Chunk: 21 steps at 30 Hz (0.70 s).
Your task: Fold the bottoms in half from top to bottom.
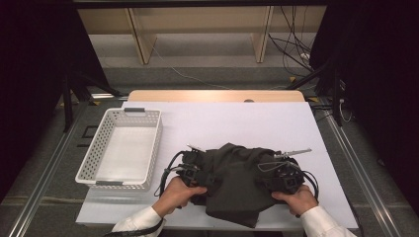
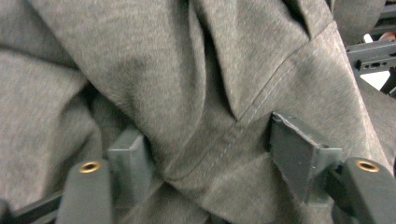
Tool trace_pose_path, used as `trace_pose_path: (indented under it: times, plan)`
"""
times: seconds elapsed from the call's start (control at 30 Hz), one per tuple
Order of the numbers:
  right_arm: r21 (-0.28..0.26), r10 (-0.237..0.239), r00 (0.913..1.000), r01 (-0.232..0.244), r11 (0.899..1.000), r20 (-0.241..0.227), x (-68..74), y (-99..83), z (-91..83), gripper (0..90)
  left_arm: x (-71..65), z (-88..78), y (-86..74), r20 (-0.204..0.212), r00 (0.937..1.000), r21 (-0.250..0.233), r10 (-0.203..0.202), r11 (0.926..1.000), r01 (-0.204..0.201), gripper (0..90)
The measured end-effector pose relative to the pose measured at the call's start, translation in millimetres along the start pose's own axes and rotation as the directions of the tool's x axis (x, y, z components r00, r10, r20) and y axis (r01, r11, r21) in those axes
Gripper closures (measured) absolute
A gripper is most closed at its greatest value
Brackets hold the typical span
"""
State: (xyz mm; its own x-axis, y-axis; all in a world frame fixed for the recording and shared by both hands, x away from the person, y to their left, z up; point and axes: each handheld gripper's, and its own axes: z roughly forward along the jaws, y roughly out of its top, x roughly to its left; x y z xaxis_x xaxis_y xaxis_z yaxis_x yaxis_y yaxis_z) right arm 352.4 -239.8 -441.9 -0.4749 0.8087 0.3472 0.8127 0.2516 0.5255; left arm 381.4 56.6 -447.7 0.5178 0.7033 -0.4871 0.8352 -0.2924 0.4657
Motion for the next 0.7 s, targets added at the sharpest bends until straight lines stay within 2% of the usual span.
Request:
trace_pose_path:
  times: [0.03,0.07,0.1,0.13,0.2,0.33,0.4,0.5,0.6,0.63,0.7]
  plan:
    - [-0.004,-0.002,1.0000,0.002,1.000,0.007,-0.4,-0.1,0.0,61.8,-0.8,0.7,0.1,-0.004,1.0000,-0.009,0.008,0.9999,-0.008,39.1]
    - [-0.011,-0.004,0.9999,0.004,1.000,0.012,-0.7,-0.1,-0.1,67.1,-1.3,0.4,-0.1,-0.004,0.9999,-0.024,0.015,0.9996,-0.015,46.5]
    - [-0.015,-0.004,0.9999,0.004,1.000,0.017,-1.0,-0.2,-0.4,73.0,-0.9,-0.8,-0.2,0.003,0.9998,-0.041,0.018,0.9990,-0.018,58.6]
    - [-0.020,0.003,0.9998,-0.002,1.000,0.017,-1.3,-0.1,-0.9,77.7,-0.6,-2.7,0.4,0.015,0.9997,-0.045,0.018,0.9989,-0.017,66.0]
    - [-0.027,0.000,1.0000,0.000,1.000,0.010,-2.1,0.5,-3.7,82.2,-1.1,-9.2,2.3,0.034,0.9989,-0.055,0.032,0.9980,-0.030,72.9]
    - [-0.060,-0.012,0.9999,0.011,0.998,-0.003,-2.8,7.1,-18.9,83.2,-0.1,-31.4,14.0,0.113,0.9934,-0.087,0.015,0.9962,-0.005,74.4]
    - [-0.085,-0.018,0.9998,0.018,0.996,-0.002,-3.0,13.9,-26.7,83.3,0.7,-39.1,23.1,0.137,0.9906,-0.111,0.007,0.9937,0.009,74.4]
    - [-0.120,-0.027,0.9994,0.030,0.992,0.022,-3.5,27.0,-32.7,83.6,2.1,-40.7,35.6,0.136,0.9907,-0.154,0.001,0.9878,0.020,74.3]
    - [-0.134,-0.023,0.9962,0.034,0.990,0.083,-9.3,38.4,-27.2,83.6,8.3,-25.9,41.6,0.099,0.9951,-0.178,-0.006,0.9838,0.024,74.1]
    - [-0.129,-0.029,0.9937,0.043,0.991,0.108,-11.3,41.4,-22.4,83.6,10.1,-19.0,42.0,0.085,0.9964,-0.184,-0.005,0.9828,0.020,74.2]
    - [-0.112,-0.064,0.9827,0.085,0.990,0.174,-14.3,45.3,-10.8,83.6,13.3,-7.4,41.9,0.042,0.9991,-0.190,0.008,0.9818,0.000,74.1]
